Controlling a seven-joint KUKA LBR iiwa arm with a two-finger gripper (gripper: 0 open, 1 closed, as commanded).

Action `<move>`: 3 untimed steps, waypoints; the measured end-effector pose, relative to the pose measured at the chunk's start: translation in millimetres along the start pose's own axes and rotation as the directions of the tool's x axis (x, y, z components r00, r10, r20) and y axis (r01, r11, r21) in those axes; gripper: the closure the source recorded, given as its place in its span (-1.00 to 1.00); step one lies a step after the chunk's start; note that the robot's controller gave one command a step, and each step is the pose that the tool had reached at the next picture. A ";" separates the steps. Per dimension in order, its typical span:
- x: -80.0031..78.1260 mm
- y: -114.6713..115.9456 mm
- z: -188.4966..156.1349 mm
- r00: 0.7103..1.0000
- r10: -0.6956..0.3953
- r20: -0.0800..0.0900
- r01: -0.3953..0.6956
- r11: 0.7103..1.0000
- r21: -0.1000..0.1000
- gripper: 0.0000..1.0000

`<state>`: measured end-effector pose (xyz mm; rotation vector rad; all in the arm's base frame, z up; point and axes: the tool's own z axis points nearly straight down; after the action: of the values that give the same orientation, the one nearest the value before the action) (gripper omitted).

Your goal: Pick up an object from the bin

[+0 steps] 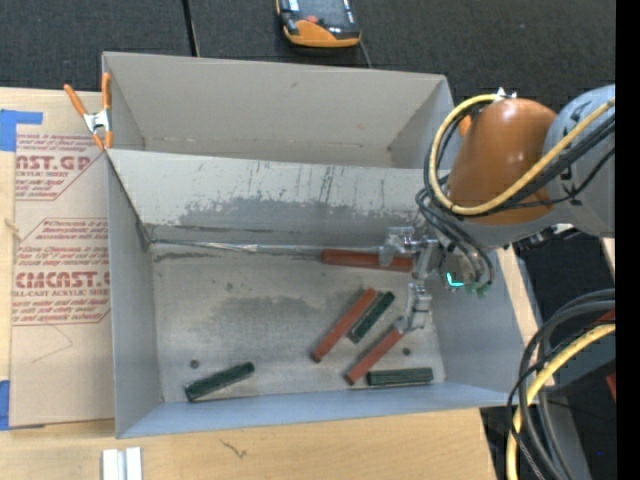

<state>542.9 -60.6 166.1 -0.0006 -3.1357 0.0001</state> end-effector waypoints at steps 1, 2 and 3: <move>-1.9 0.1 -3.8 1.000 -0.001 0.008 0.001 1.000 0.001 -1.00; -11.8 17.3 33.6 0.992 -0.127 0.015 0.127 0.992 0.004 -1.00; -11.7 34.6 59.0 0.976 -0.219 0.002 0.219 0.976 -0.001 -1.00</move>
Offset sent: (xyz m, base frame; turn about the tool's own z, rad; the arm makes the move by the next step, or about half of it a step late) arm 0.0202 0.0454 -0.0961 -0.3087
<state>554.2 -26.0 107.1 0.3443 -3.1182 -0.0022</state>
